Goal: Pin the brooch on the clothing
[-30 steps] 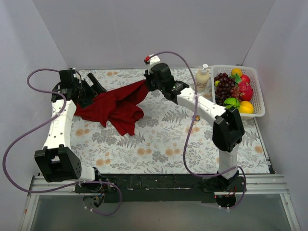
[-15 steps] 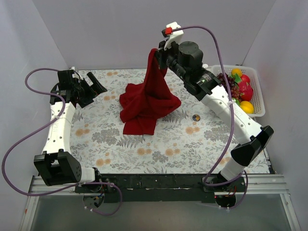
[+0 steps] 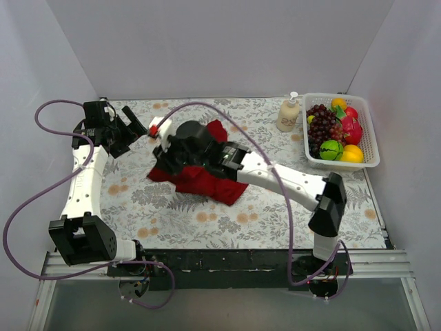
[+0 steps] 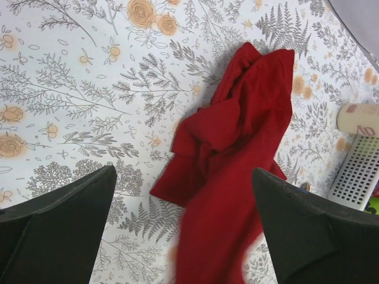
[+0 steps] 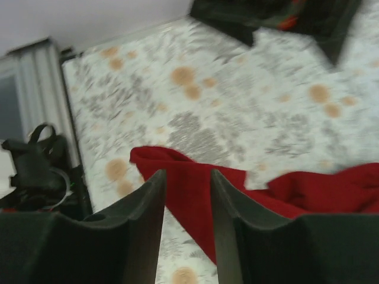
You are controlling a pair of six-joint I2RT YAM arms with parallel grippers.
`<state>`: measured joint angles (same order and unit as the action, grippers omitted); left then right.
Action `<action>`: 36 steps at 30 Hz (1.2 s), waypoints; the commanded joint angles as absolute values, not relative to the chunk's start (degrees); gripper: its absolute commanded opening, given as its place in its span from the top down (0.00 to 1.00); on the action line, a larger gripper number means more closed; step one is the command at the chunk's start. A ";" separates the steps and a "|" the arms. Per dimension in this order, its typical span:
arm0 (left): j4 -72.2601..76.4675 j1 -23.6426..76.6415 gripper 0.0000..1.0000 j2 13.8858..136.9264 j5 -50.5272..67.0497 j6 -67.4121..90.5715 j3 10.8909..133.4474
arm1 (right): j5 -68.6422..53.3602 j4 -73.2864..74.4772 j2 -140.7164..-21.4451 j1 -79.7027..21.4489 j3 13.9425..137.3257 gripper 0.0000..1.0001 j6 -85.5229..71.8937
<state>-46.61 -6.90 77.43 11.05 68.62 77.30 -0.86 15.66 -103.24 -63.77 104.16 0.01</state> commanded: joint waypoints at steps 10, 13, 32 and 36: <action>-49.13 -7.65 0.02 76.12 13.53 67.24 73.48 | -5.10 17.04 -102.39 -63.82 104.33 0.11 -4.12; -49.74 -7.73 0.02 75.50 15.38 66.36 70.58 | -3.79 19.86 -100.99 -58.64 100.56 0.12 -7.28; -61.61 -0.79 0.02 66.80 6.95 68.36 60.47 | 1.41 23.55 -101.94 -32.44 74.08 0.17 -13.01; -62.31 5.35 0.02 66.35 3.70 72.59 58.45 | 4.65 24.34 -105.11 -32.08 75.06 0.19 -13.62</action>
